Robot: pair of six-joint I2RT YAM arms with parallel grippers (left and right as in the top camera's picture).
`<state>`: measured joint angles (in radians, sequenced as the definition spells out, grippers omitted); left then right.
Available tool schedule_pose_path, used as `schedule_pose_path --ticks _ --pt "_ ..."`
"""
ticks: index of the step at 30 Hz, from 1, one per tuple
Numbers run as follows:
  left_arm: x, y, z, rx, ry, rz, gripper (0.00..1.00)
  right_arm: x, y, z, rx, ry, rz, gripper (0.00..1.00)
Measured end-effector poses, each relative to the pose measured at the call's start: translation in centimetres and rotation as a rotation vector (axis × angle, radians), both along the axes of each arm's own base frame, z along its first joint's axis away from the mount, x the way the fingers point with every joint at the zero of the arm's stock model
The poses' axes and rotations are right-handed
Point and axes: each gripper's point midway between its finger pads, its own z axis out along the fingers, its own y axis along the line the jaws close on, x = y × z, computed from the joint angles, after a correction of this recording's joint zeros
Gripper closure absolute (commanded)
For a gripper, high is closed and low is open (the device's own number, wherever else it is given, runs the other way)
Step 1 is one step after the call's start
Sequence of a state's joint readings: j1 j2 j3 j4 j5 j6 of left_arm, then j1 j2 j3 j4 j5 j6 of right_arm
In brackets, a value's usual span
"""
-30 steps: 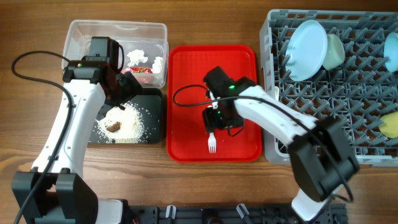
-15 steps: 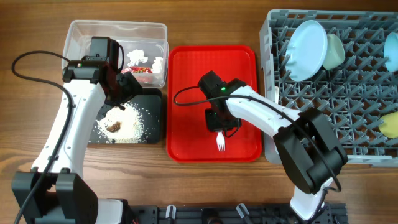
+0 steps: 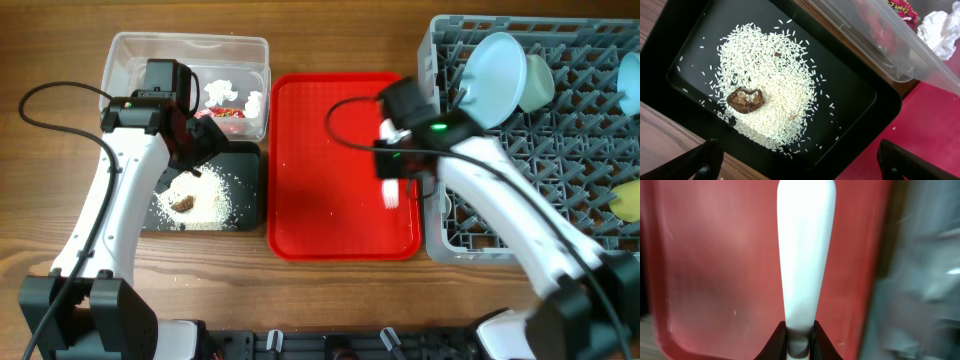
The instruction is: Sort waste into correct bins and load items into the dishwasher rack
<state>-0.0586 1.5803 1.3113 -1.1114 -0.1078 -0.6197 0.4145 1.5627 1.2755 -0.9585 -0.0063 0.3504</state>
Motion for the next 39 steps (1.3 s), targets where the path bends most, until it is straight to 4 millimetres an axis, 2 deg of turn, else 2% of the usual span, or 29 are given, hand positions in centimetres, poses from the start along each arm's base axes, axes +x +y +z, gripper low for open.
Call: schedule_pose_path --ticks 3,5,10,13,15,20,26,27,28,30,32,36,39 --pt "0.0 0.0 0.0 0.0 0.0 0.0 0.0 0.8 -3.5 2.8 -0.01 -0.076 -0.058 0.96" --pt "0.0 0.0 0.0 0.0 0.0 0.0 0.0 0.8 -5.5 3.2 -0.033 -0.08 -0.085 0.96" --pt "0.0 0.0 0.0 0.0 0.0 0.0 0.0 0.5 -9.9 2.1 -0.088 -0.03 -0.152 0.96" --pt "0.0 0.0 0.0 0.0 0.0 0.0 0.0 0.0 -11.3 1.0 -0.109 0.005 -0.168 0.93" --pt "0.0 0.0 0.0 0.0 0.0 0.0 0.0 -0.3 -11.6 -0.1 -0.118 0.033 -0.165 0.72" --pt "0.0 0.0 0.0 0.0 0.0 0.0 0.0 -0.9 -11.7 -2.6 -0.137 0.097 -0.132 0.64" --pt "0.0 0.0 0.0 0.0 0.0 0.0 0.0 -0.4 -11.6 -2.7 -0.137 0.079 -0.124 0.53" --pt "0.0 0.0 0.0 0.0 0.0 0.0 0.0 -0.4 -11.6 -2.6 -0.136 0.077 -0.123 0.48" --pt "0.0 0.0 0.0 0.0 0.0 0.0 0.0 -0.4 -11.6 -2.5 -0.135 0.072 -0.123 0.42" --pt "0.0 0.0 0.0 -0.001 0.001 -0.001 0.0 -0.3 -11.6 -1.9 -0.131 0.048 -0.119 0.2" --pt "0.1 -0.3 0.0 -0.011 -0.003 -0.027 0.0 0.4 -11.1 -0.8 -0.098 -0.008 -0.112 0.17" --pt "1.5 -2.1 0.3 -0.034 -0.054 -0.159 0.0 2.1 -8.8 2.2 0.03 -0.138 -0.02 0.01" --pt "1.3 -3.8 0.3 -0.044 -0.049 -0.246 0.0 2.1 -7.9 2.9 0.088 -0.149 0.01 0.0"
